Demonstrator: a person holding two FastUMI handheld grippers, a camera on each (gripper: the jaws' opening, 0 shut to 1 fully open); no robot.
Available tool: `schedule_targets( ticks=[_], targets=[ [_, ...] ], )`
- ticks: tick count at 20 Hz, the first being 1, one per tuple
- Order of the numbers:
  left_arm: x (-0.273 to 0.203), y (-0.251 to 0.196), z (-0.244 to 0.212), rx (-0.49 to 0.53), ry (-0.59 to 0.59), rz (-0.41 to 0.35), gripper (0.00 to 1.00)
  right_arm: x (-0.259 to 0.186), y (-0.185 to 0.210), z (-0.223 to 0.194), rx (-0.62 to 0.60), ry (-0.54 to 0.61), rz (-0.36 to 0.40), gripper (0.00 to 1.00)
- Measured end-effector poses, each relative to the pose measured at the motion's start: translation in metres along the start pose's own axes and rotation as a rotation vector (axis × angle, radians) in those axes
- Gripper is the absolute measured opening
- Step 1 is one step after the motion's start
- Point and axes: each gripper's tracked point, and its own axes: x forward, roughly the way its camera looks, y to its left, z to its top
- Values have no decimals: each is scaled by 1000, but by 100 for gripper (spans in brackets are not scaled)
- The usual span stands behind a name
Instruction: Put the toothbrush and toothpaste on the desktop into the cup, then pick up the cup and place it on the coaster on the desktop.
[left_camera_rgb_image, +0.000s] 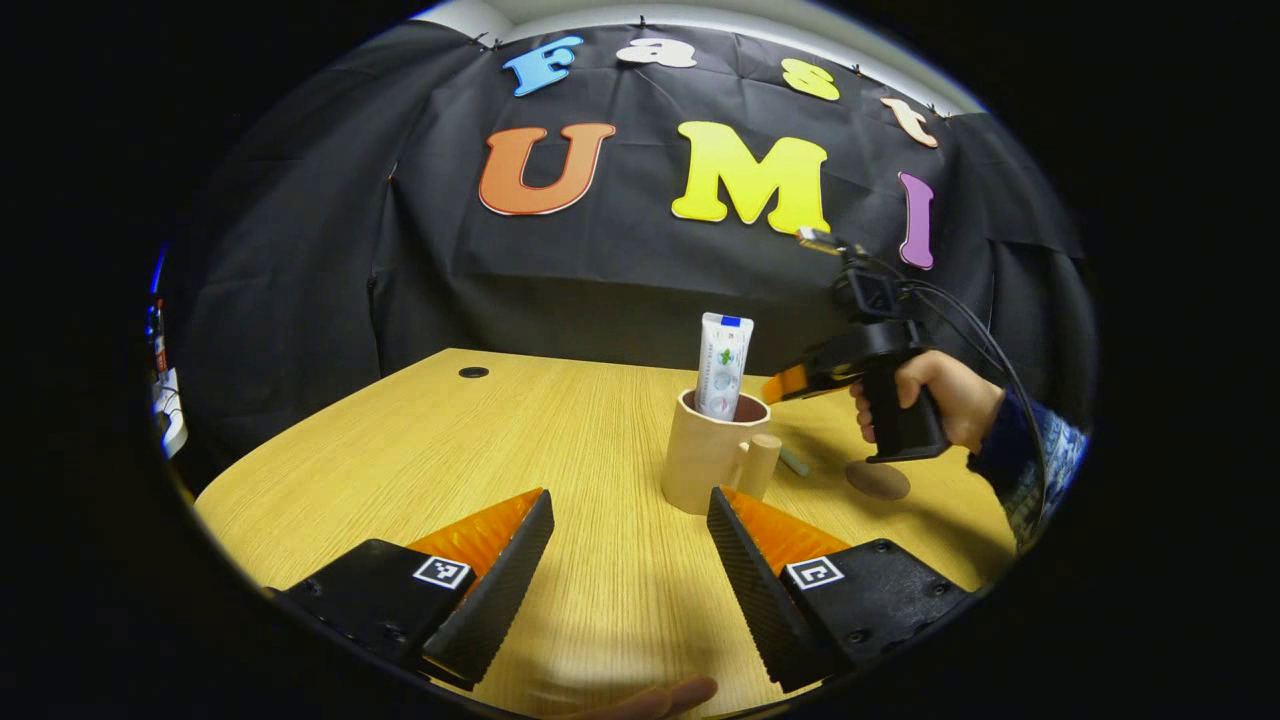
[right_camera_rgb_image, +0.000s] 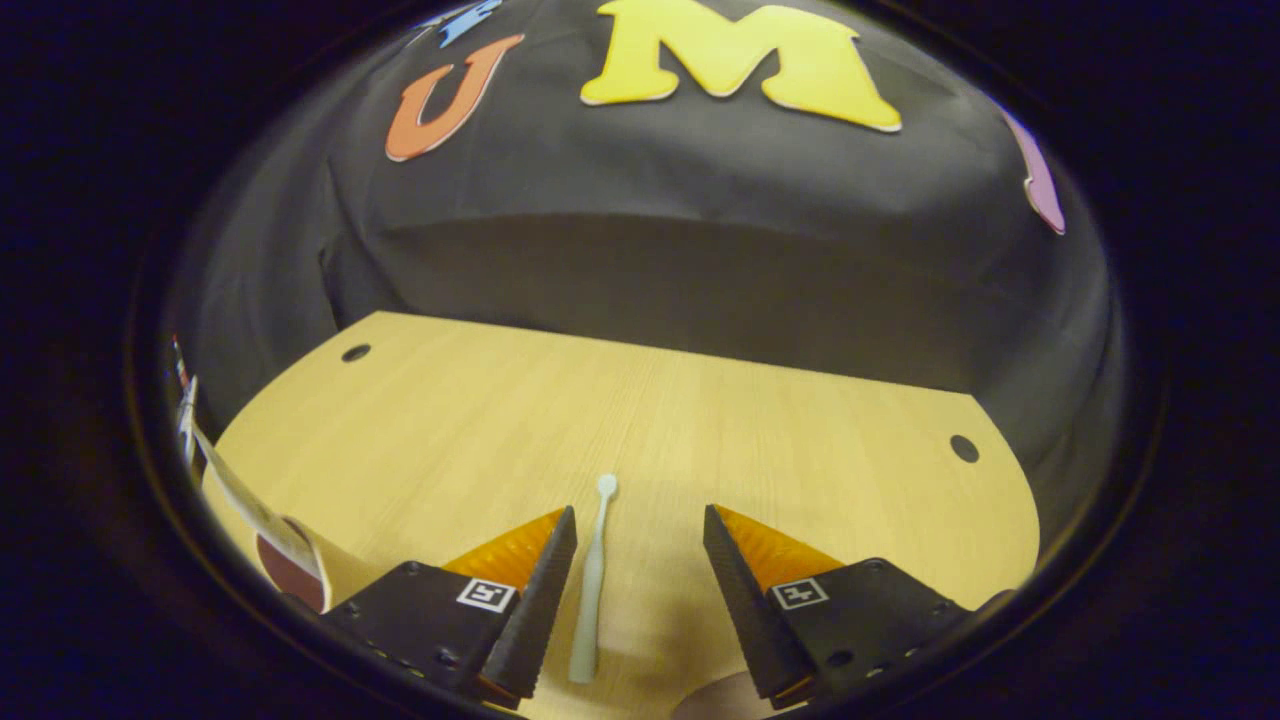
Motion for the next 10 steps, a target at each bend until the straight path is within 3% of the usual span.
schedule_targets(
  ticks=[3, 4, 6, 9, 10],
  targets=[
    [-1, -1, -1, 6, 5, 4, 99, 16, 10, -11, 7, 87, 20, 70],
    [0, 0, 0, 9, 5, 6, 99, 20, 13, -11, 10, 105, 23, 59],
    [0, 0, 2, 12, 3, 7, 99, 28, 12, -17, -9, 139, 5, 48],
    [1, -4, 0, -1, 7, 0, 98, 29, 17, -17, -1, 162, 30, 44],
    [1, -5, -1, -8, 11, -5, 98, 30, 20, -18, 22, 177, 39, 31]
  ],
)
